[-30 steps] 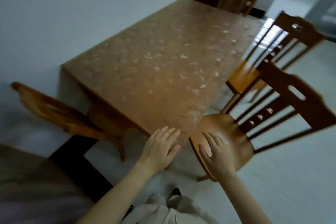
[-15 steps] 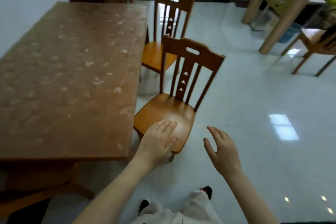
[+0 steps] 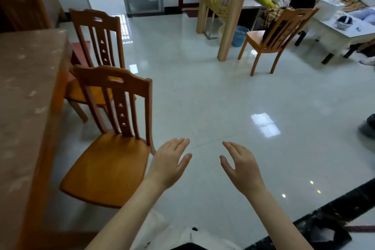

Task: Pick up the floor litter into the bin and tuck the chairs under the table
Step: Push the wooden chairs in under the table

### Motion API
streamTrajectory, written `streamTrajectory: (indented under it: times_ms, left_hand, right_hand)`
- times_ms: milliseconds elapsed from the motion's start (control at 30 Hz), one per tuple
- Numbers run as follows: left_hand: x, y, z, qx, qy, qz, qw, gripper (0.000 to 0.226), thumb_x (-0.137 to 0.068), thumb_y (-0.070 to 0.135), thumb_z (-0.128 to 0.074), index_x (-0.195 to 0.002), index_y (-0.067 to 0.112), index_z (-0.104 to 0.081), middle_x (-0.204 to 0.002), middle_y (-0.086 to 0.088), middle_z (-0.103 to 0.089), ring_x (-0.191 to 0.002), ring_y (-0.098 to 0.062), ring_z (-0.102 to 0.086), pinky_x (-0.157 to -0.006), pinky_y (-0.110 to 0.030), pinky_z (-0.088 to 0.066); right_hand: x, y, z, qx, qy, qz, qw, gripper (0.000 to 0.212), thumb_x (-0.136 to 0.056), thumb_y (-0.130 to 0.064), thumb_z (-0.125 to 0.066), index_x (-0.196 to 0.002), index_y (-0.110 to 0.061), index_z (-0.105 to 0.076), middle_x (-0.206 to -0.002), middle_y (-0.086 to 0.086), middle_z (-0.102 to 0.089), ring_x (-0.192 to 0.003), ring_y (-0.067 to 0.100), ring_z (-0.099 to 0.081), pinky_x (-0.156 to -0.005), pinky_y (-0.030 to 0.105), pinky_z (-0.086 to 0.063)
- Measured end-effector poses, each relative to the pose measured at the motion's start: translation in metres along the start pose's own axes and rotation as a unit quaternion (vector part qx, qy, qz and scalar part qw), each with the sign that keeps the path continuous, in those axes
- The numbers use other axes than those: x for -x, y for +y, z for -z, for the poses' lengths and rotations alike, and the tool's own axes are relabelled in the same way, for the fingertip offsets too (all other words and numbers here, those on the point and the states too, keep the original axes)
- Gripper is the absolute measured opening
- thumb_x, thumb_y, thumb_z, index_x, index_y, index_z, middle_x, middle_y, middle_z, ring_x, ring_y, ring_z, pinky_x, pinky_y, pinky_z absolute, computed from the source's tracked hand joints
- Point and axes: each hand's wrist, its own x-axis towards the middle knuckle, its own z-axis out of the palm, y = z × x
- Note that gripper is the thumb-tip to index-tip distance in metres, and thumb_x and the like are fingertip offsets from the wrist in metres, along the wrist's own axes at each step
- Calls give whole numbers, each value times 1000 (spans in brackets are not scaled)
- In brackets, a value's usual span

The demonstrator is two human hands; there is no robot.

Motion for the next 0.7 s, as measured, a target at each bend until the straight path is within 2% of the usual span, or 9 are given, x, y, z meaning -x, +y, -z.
streamTrajectory:
  times_ms: [200,400,700]
  left_hand:
    - [-81,20,-8,-7,8,2,1000,61,-97,54,-20,-140,19,-47,-140,1,-51,-131,-17,-44,-110,-33,-31]
    - [-154,-9,-31,-16,-29,38,999,63,-96,57,-18,-143,22,-42,-144,4,-47,-135,-14,-39,-112,-28,-26]
    - [-362,-72,-19,-24,19,49,998,64,-96,57,-20,-138,18,-49,-138,1,-53,-128,-20,-46,-108,-32,-32]
  right_hand:
    - [-55,58,16,-6,26,-13,1000,48,-94,-40,-46,-127,-9,-62,-119,4,-67,-109,23,-61,-94,39,-49]
    - [-129,94,-18,-31,-11,-13,999,49,-95,-42,-44,-128,-11,-61,-120,2,-66,-112,22,-60,-95,41,-49]
    - [-364,136,-42,-24,-18,43,999,47,-95,-41,-46,-127,-11,-62,-120,2,-66,-112,21,-60,-97,36,-47]
